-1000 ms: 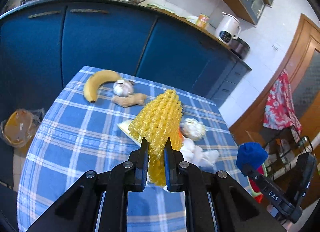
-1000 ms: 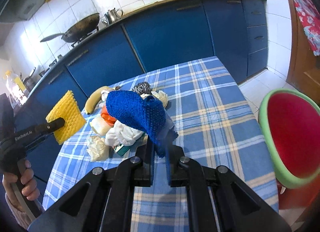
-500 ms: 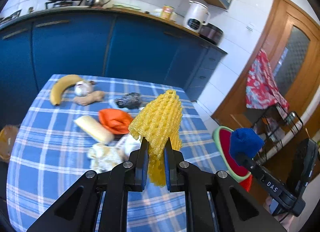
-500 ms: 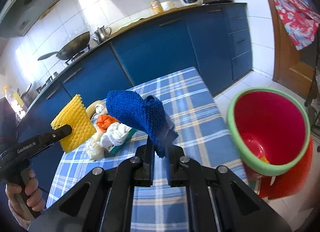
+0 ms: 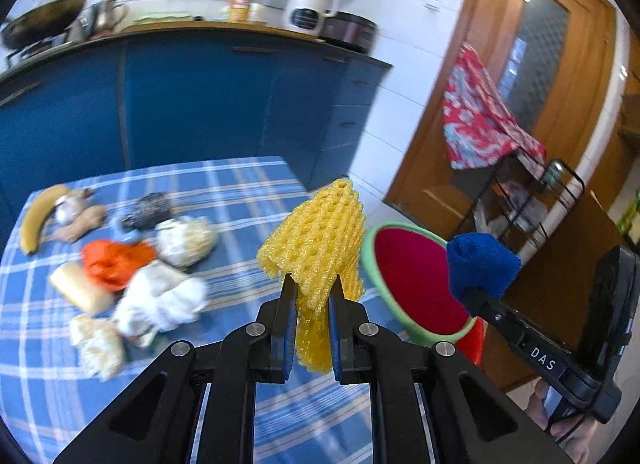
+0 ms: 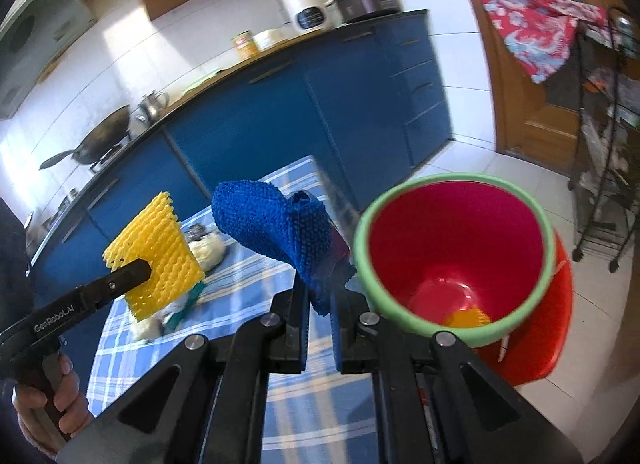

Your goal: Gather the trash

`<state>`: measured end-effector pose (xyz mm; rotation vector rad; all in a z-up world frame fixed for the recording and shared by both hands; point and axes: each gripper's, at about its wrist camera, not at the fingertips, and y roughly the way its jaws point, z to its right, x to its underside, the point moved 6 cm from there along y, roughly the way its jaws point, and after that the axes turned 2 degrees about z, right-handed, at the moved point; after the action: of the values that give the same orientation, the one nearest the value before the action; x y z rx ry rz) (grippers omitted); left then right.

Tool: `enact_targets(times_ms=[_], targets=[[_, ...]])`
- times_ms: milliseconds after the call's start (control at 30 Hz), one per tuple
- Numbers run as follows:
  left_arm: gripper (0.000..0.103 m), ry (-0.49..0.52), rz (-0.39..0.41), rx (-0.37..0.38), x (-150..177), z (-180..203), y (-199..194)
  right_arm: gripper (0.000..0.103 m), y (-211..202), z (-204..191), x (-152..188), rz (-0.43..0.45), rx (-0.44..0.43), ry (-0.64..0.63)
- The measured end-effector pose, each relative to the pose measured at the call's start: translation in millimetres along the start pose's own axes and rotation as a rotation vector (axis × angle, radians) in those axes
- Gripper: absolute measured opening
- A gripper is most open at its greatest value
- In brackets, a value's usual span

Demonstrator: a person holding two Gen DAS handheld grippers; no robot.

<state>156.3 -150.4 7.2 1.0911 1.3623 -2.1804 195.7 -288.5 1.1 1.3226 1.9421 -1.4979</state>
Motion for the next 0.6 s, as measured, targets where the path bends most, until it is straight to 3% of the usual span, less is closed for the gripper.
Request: enact_targets(times_ms=[367,600], targets=[[0.014,0.131,-0.049,0.092,0.5,69.3,54.5,0.012,3.0,65.4,3.5,-0.008,0.094,0.096],[0.014,0.164,-0.100,0.111,5.0,91.1,91.8,0.014,13.0,98.7,7.0,-0.025,0.138,0.152]])
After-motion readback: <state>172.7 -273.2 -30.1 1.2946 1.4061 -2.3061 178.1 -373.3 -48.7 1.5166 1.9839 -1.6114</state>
